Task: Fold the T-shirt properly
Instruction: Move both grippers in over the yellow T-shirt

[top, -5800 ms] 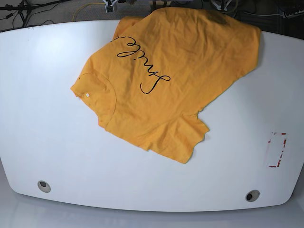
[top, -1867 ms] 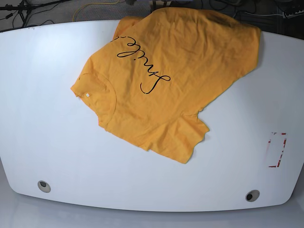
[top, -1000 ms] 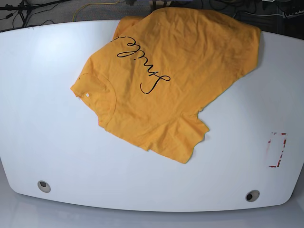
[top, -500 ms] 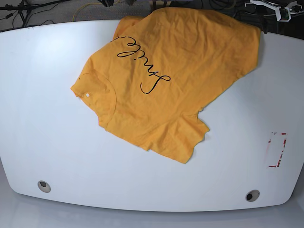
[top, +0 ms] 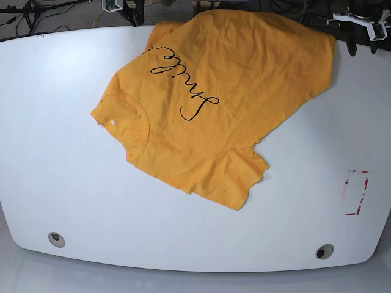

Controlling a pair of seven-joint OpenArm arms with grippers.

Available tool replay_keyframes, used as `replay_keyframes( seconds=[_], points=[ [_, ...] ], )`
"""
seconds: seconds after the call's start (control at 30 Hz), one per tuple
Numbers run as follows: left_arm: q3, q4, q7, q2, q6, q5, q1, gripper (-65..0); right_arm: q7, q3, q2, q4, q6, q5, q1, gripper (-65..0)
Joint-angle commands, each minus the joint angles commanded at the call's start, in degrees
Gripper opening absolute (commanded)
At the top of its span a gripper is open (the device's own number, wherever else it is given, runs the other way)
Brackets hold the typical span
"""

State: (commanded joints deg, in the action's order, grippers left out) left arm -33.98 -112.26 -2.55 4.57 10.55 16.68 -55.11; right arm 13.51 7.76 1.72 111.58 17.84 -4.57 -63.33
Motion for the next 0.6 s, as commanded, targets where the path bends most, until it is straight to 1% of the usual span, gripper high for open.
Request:
replay_keyframes(
  seconds=[0.2,0.27,0.33,0.4,0.47,0.6],
  points=[
    [1.23,-0.14,0.04,-0.26,-0.31,-1.07,2.30,-30.6,0.04,-0.93,-0.07,0.32,0.00,0.11,2.52,-60.2],
    [1.31,-0.84,0.91,-0.28,1.06,-0.82,3.70,-30.4,-0.31,-1.61,0.00,0.24,0.24,0.13,4.41,-60.5],
    [1.48,-0.95,1.38,-0.22,1.61,-0.86,3.75,-30.7,-0.54,-1.64,-0.05,0.27,0.26,0.25,5.16,-60.0],
    [1.55,-1.09,1.75,-0.16,2.77,-0.65,3.60,-30.7,-0.82,-1.50,-0.06,0.20,0.24,0.34,5.90,-59.2],
    [1.63,-1.30,2.21,-0.12,3.64,-0.66,3.19,-30.9,-1.30,-1.32,-0.05,0.32,0.24,0.49,6.55,-57.5],
    [1.77,-1.62,2.83,-0.02,5.34,-0.63,2.40,-31.1,-3.24,-1.13,-0.07,0.25,0.09,0.60,7.81,-51.8]
  ],
)
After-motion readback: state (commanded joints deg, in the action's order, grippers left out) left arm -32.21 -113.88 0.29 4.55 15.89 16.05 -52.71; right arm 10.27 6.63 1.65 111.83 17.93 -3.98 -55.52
